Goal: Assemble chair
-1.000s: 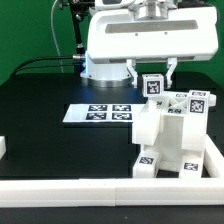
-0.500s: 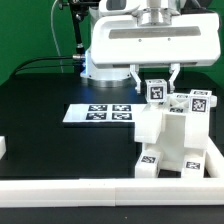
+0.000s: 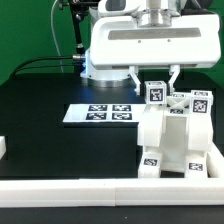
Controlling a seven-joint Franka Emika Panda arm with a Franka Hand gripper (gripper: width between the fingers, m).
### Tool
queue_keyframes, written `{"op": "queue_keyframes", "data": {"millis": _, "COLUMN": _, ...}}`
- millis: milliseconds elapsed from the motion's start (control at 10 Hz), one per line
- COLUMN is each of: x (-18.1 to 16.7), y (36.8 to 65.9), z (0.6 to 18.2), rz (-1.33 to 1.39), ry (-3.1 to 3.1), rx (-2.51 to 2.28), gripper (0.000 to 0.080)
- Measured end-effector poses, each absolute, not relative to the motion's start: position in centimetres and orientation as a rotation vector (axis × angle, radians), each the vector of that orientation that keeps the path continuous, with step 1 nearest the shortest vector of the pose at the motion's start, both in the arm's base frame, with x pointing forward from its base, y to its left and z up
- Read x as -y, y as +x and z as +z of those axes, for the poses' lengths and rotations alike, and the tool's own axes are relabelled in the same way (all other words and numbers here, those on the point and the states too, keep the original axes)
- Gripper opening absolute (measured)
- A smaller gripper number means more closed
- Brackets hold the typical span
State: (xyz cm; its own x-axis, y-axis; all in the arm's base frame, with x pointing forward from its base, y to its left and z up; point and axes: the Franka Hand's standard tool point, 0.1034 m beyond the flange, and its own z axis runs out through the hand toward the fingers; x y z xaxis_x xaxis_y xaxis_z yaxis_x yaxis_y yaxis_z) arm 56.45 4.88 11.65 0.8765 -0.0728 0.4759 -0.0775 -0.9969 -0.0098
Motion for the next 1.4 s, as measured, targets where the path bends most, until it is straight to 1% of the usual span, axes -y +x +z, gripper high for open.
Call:
{"op": "queue_keyframes", "data": {"millis": 700, "x": -4.78, "y": 56.65, "z": 11.6, "rz": 0.785, "ry": 3.026, "rx": 0.13, "gripper": 0.0281}}
{"op": "queue_keyframes", "data": {"millis": 800, "x": -4.79, "y": 56.63, "z": 11.58, "rz": 0.785, "ry": 3.026, "rx": 0.126, "gripper": 0.0338}}
{"op": "queue_keyframes", "data": {"millis": 900, "x": -4.79, "y": 56.62, "z": 11.57, "rz": 0.784, "ry": 3.026, "rx": 0.122, "gripper": 0.048}}
{"op": "queue_keyframes", "data": {"millis": 1000, "x": -4.79, "y": 56.61, "z": 11.57, "rz": 0.784, "ry": 3.026, "rx": 0.121, "gripper": 0.048}}
{"op": "queue_keyframes", "data": {"millis": 1100, "x": -4.79, "y": 56.61, "z": 11.56, "rz": 0.783, "ry": 3.026, "rx": 0.119, "gripper": 0.0618}}
{"op": "queue_keyframes", "data": {"millis": 1200, "x": -4.79, "y": 56.61, "z": 11.56, "rz": 0.783, "ry": 3.026, "rx": 0.119, "gripper": 0.0618}}
{"op": "queue_keyframes", "data": {"millis": 1300, "x": -4.79, "y": 56.6, "z": 11.56, "rz": 0.783, "ry": 3.025, "rx": 0.118, "gripper": 0.0643}}
{"op": "queue_keyframes", "data": {"millis": 1400, "x": -4.79, "y": 56.6, "z": 11.56, "rz": 0.783, "ry": 3.025, "rx": 0.118, "gripper": 0.0643}}
